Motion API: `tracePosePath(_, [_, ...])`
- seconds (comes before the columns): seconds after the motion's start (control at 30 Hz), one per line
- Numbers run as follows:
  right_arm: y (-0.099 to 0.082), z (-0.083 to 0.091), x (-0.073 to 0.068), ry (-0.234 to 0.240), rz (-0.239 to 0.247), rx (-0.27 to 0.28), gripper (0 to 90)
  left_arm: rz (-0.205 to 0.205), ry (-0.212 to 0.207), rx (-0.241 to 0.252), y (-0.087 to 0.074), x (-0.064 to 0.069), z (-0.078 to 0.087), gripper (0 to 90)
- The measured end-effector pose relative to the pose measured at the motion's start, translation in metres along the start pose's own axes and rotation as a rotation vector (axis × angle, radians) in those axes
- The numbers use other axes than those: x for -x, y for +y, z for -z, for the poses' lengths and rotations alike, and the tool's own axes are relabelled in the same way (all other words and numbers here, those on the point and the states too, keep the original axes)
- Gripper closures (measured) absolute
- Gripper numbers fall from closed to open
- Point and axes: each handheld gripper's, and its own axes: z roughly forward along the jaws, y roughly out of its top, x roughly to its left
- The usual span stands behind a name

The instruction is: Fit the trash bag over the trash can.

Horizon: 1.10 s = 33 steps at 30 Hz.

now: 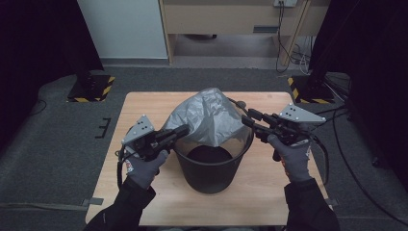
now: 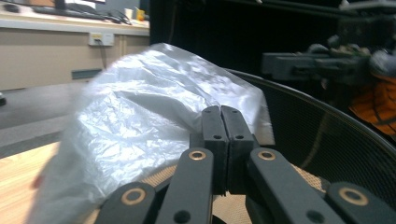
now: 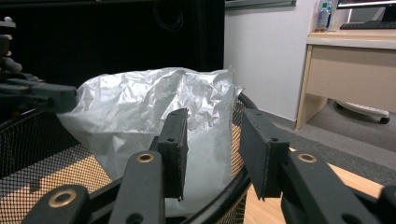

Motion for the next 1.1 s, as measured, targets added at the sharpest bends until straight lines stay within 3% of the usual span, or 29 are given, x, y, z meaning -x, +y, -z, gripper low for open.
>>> tracePosePath(0.1, [-0.002, 0.001, 0.001, -0.006, -0.005, -0.004, 61.8, -0.021, 0.014, -0.019, -0.001, 0.005, -0.003, 89.1])
tracePosePath(0.33, [-0.004, 0.000, 0.002, -0.012, -0.008, -0.013, 61.0, 0.002, 0.024, -0.015, 0.001, 0.002, -0.001, 87.5])
tracePosePath(0.53, [-0.004, 0.000, 0.002, -0.014, -0.003, -0.012, 60.7, 0.020, 0.040, 0.039, 0.011, -0.004, 0.009, 68.6])
tracePosePath(0.57, [-0.004, 0.001, 0.002, -0.014, -0.006, -0.013, 60.5, 0.026, 0.079, 0.084, 0.018, -0.007, 0.017, 64.3])
tracePosePath(0.67, [-0.004, 0.000, 0.002, -0.013, -0.007, -0.013, 60.4, 0.037, 0.114, 0.105, 0.023, -0.013, 0.023, 58.3])
tracePosePath(0.77, [-0.004, 0.000, 0.002, -0.013, -0.007, -0.011, 60.3, 0.080, 0.170, 0.123, 0.025, -0.031, 0.031, 55.7])
tracePosePath(0.8, [-0.004, -0.001, 0.002, -0.012, -0.009, -0.011, 60.3, 0.101, 0.174, 0.131, 0.024, -0.039, 0.032, 54.8])
tracePosePath(0.83, [-0.004, -0.001, 0.002, -0.011, -0.011, -0.010, 60.3, 0.148, 0.188, 0.149, 0.020, -0.052, 0.032, 53.1])
tracePosePath(0.87, [-0.004, -0.001, 0.002, -0.011, -0.011, -0.010, 60.3, 0.148, 0.188, 0.149, 0.020, -0.052, 0.032, 53.5])
tracePosePath(0.93, [-0.005, -0.001, 0.002, -0.010, -0.011, -0.009, 60.1, 0.197, 0.194, 0.151, 0.013, -0.066, 0.029, 54.2])
tracePosePath(1.0, [-0.005, -0.002, 0.002, -0.008, -0.012, -0.009, 59.9, 0.243, 0.181, 0.145, 0.007, -0.074, 0.024, 54.7])
tracePosePath(1.03, [-0.004, -0.002, 0.002, -0.007, -0.013, -0.009, 59.5, 0.296, 0.149, 0.151, 0.003, -0.078, 0.020, 51.9])
tracePosePath(1.1, [-0.004, -0.002, 0.002, -0.008, -0.013, -0.009, 59.0, 0.329, 0.114, 0.152, 0.000, -0.079, 0.015, 51.4])
